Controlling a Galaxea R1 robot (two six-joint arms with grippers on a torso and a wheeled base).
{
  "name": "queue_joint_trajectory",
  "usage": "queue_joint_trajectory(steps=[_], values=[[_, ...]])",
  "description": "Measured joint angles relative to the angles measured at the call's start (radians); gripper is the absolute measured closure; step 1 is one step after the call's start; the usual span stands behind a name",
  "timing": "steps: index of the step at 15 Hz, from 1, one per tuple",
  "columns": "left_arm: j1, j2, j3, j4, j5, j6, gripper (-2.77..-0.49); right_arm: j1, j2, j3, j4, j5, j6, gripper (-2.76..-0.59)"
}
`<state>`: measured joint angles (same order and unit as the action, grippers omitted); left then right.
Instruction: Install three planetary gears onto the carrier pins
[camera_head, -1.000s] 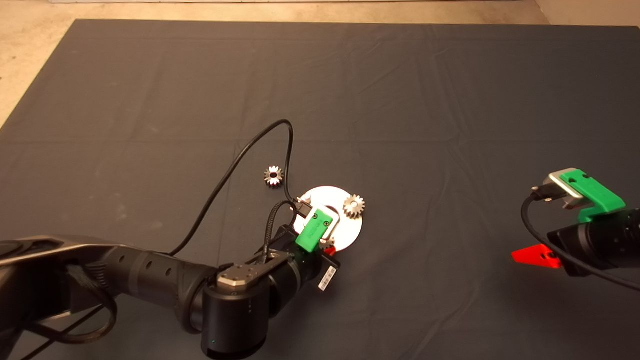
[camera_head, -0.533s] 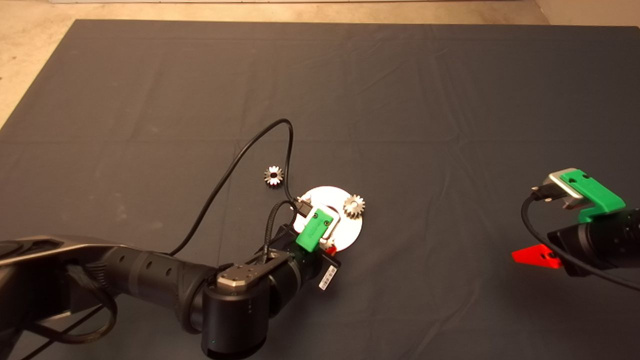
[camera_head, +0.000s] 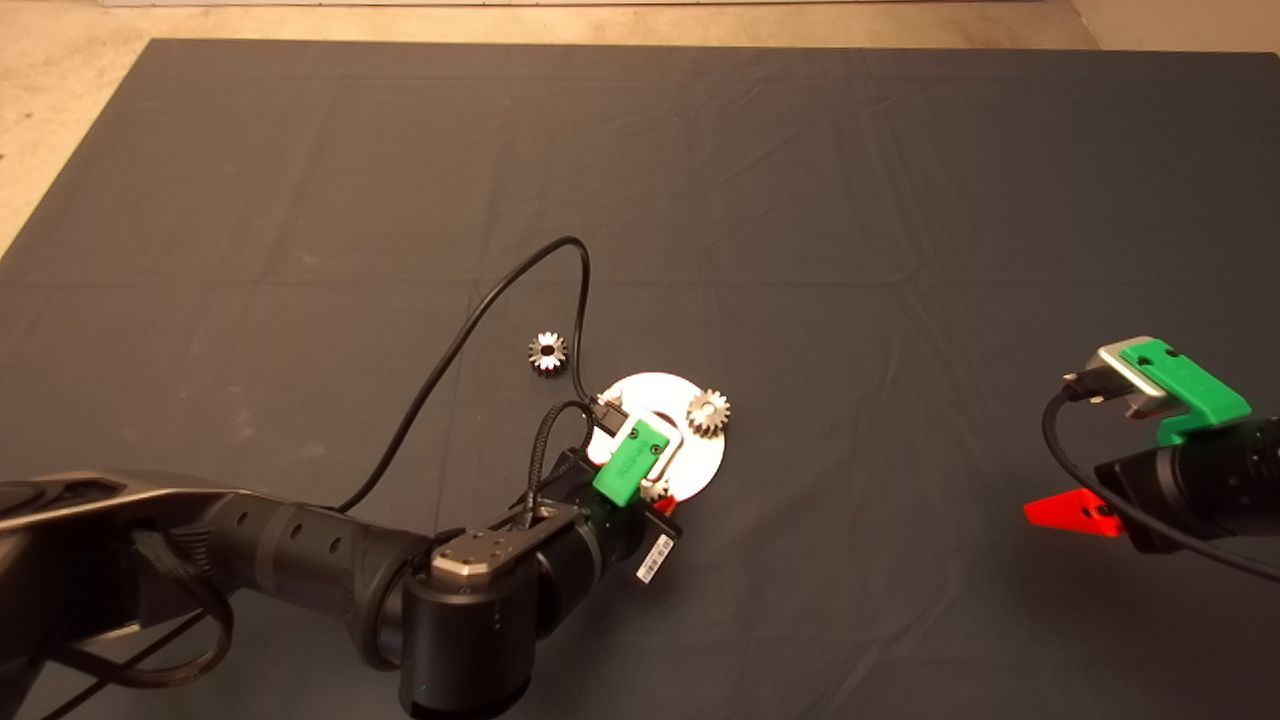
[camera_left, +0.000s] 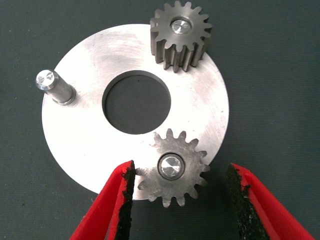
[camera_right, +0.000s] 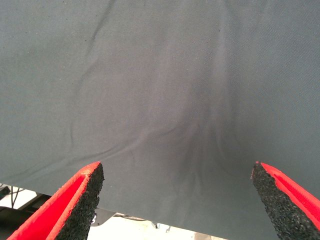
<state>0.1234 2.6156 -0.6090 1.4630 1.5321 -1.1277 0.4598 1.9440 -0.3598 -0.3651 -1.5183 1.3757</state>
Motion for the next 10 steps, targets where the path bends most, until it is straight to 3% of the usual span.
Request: queue_joint_trajectory(steps=[2, 6, 10], values=[[-0.015, -0.007, 0.014, -0.008, -0.002, 0.001, -1.2, 0.0, 0.0, 0.0, 0.0, 0.0, -0.002, -2.2], [-0.092, -0.048, 0.02, -0.087, -0.005, 0.004, -1.33, 0.0, -0.002, 0.0, 0.0, 0.0, -0.003, -2.2], [-0.123, -0.129, -0.013, -0.113, -0.005, 0.023, -1.5, 0.0, -0.002, 0.0, 0.0, 0.0, -0.014, -2.2]])
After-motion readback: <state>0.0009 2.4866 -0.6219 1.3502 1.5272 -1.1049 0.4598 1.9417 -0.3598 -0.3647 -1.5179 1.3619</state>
